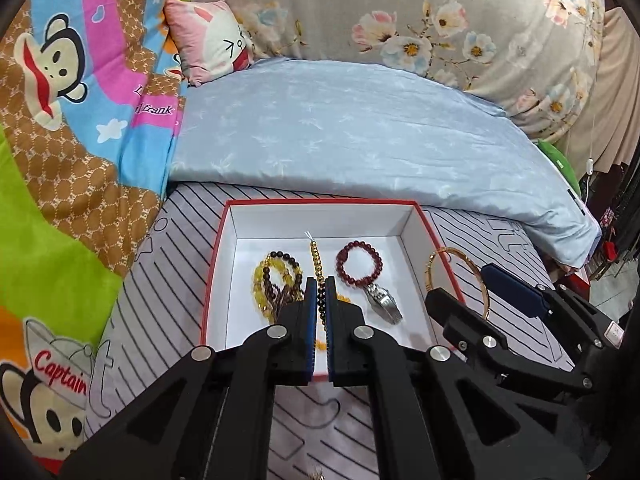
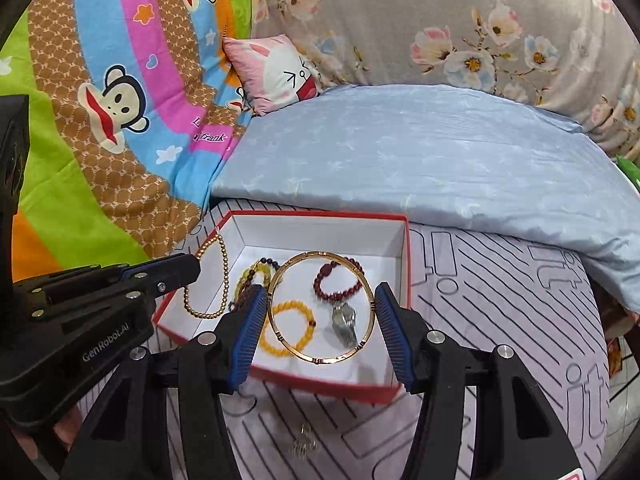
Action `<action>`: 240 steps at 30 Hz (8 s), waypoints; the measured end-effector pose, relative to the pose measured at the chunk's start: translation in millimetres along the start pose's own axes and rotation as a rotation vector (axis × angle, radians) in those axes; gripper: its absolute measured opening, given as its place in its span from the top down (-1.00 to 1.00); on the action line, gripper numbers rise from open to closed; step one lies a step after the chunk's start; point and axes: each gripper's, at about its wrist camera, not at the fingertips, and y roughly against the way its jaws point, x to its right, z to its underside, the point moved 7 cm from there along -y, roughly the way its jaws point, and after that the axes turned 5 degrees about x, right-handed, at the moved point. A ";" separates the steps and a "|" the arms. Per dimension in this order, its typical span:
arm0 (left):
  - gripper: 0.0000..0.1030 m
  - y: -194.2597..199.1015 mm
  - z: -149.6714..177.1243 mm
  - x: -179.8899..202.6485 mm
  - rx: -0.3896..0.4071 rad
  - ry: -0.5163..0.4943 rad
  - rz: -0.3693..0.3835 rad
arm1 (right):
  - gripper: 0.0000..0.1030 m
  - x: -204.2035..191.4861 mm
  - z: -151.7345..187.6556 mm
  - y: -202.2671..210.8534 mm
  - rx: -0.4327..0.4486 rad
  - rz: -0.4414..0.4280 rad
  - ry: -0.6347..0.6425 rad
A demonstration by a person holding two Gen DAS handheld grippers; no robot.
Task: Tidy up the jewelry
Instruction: 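Lower the gold bangle and gold chain into the red box and open both tools, then grasp one silver pendant with the left tool while the right tool grasps the other, then carry both silver pendants into the red box and open both tools, then withdraw both open tools out of the red box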
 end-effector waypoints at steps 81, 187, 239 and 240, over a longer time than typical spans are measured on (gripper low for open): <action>-0.09 24.3 170.3 -6.9 -0.217 0.004 -0.076 | -0.09 9.7 145.1 59.0 -0.160 0.086 -0.055; 0.86 -83.8 -3.2 -15.6 -0.085 -0.040 -0.095 | 0.92 0.7 -4.2 -67.4 -0.080 -0.022 -0.029; -0.49 10.4 72.4 -39.6 -0.100 0.058 -0.192 | -0.44 -7.7 58.9 31.4 -0.092 0.118 -0.094; -0.56 12.6 73.1 -40.7 -0.094 0.064 -0.197 | -0.49 -6.2 60.1 33.2 -0.088 0.122 -0.103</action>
